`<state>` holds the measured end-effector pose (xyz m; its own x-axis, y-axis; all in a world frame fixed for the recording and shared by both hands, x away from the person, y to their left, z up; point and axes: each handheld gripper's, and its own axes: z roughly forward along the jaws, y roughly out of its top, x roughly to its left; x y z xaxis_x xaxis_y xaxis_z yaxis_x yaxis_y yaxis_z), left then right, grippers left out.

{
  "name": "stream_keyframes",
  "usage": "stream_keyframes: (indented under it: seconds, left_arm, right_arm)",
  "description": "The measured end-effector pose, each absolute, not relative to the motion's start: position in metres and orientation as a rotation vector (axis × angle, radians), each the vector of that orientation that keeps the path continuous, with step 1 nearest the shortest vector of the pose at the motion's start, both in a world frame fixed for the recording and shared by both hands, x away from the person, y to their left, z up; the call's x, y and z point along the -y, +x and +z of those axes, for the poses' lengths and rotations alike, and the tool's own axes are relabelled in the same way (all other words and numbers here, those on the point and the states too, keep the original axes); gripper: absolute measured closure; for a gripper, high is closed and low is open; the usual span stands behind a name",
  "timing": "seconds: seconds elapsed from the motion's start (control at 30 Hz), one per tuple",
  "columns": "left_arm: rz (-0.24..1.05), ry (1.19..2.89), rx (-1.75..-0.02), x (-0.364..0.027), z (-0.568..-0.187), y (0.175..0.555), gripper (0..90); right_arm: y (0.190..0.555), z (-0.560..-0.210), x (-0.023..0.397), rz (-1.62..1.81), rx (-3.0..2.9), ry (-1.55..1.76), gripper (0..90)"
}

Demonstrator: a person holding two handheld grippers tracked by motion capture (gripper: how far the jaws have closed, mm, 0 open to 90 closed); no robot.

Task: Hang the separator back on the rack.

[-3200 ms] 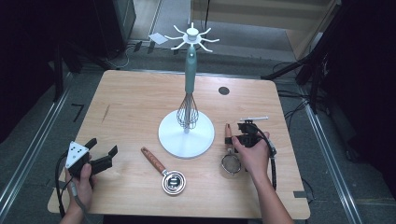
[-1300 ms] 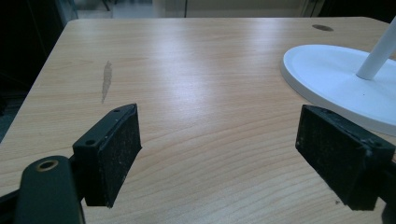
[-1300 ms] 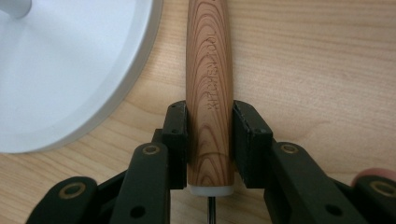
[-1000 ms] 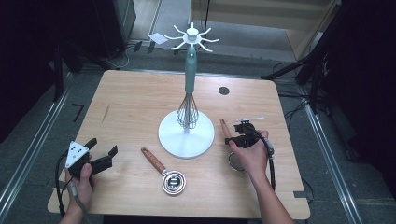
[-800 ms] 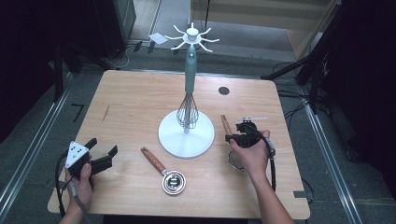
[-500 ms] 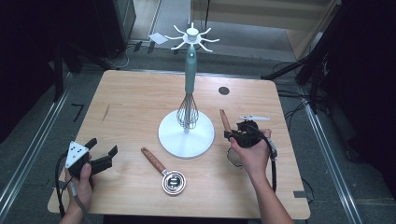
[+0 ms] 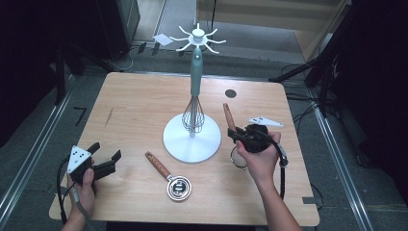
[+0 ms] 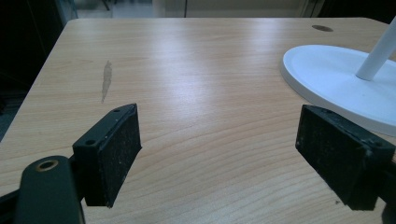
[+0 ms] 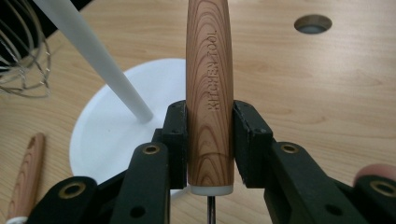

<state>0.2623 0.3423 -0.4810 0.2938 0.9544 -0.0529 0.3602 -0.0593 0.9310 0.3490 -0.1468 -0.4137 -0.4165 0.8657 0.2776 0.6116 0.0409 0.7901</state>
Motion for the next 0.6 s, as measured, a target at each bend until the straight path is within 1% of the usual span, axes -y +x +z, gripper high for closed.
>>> stream_keyframes:
  seconds: [0.6]
  left_arm:
    - [0.78, 1.604, -1.234, -0.342, -0.481, 0.262, 14.4]
  right_arm:
    - [0.336, -0.398, 0.139, 1.448, -1.995, 1.363, 70.2]
